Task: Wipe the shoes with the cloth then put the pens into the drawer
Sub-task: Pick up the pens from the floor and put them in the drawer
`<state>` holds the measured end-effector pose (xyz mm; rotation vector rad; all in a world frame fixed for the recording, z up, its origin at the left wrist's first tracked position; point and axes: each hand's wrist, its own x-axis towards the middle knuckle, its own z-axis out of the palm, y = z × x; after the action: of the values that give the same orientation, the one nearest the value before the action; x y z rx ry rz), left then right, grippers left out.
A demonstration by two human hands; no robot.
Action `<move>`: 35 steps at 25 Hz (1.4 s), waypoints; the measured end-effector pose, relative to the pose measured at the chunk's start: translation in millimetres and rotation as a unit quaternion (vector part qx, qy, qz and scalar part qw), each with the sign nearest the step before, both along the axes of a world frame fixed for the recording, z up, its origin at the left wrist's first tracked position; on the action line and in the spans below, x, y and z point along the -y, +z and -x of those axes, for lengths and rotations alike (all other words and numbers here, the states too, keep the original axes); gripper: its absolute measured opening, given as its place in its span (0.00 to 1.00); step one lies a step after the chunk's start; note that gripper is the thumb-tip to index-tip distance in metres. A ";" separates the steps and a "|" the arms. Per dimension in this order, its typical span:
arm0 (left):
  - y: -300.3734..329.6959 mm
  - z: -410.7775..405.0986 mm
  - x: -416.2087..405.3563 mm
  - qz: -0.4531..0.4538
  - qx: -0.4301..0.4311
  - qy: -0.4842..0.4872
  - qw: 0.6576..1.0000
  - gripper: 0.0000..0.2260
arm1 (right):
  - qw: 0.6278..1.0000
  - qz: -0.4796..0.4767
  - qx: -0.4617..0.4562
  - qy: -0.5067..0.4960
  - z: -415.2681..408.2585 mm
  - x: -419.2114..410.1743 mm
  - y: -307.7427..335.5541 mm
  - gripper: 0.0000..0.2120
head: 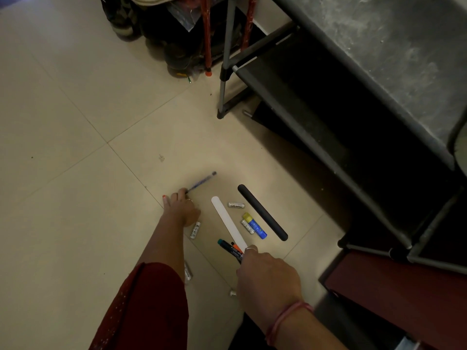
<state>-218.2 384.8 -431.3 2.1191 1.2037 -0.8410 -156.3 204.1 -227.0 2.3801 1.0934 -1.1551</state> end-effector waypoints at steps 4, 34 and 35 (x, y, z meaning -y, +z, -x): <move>0.2 8.6 4.3 -0.020 0.066 0.055 0.996 0.20 | 0.999 -0.028 0.036 -0.012 -5.8 2.6 -0.8 0.18; 435.6 41.3 261.9 0.435 0.402 0.314 0.742 0.12 | 0.527 -0.395 -0.335 -0.674 -33.8 162.7 240.3 0.07; 451.3 39.1 277.2 0.444 0.398 0.292 0.748 0.12 | 0.511 -0.411 -0.344 -0.672 -33.0 182.1 252.8 0.08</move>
<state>-257.3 107.5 19.9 0.9785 0.6699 -0.0803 -123.3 22.0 25.8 3.6658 -0.9137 -2.6217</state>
